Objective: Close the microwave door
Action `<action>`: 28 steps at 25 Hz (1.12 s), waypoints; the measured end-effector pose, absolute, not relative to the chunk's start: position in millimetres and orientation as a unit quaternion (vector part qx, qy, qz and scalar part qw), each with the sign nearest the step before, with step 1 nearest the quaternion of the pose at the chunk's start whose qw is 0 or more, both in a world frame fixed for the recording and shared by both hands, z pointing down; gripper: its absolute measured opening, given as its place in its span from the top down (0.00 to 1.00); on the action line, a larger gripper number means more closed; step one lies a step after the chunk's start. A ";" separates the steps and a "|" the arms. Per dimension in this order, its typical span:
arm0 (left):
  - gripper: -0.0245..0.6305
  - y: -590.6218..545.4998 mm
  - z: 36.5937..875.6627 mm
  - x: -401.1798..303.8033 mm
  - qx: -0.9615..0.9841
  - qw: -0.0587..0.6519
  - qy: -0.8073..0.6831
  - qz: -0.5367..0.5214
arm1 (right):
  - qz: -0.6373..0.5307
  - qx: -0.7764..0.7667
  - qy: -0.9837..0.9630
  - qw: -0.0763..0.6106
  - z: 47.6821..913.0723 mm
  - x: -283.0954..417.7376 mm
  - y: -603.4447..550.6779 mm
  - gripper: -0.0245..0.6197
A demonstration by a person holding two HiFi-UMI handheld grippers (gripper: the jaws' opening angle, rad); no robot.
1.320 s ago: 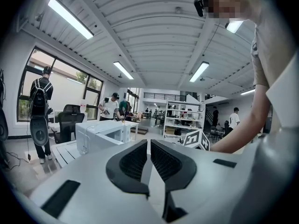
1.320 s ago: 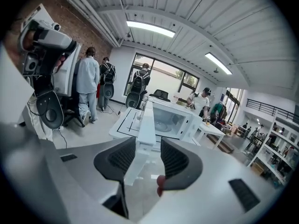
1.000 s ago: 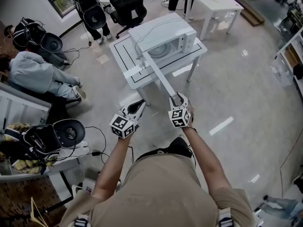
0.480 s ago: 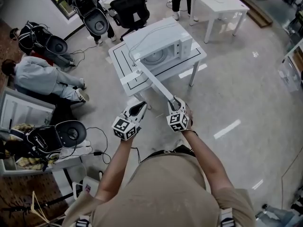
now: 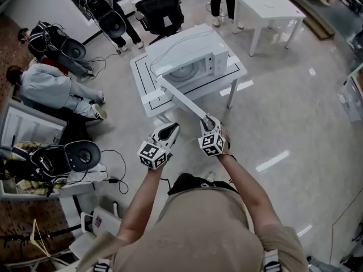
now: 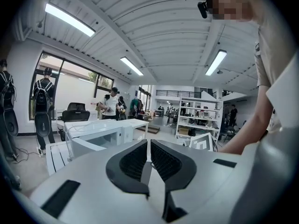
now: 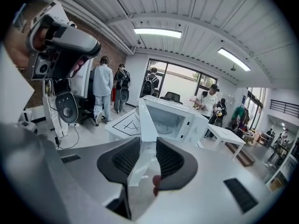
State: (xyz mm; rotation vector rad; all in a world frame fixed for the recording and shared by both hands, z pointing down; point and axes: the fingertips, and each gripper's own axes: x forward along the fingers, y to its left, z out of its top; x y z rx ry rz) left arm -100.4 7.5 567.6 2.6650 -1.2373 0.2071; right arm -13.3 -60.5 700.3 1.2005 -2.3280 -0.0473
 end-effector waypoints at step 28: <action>0.95 -137.6 586.6 -73.9 0.906 0.117 -0.401 0.077 | -0.008 0.437 -0.863 0.255 701.8 43.1 -193.7 0.78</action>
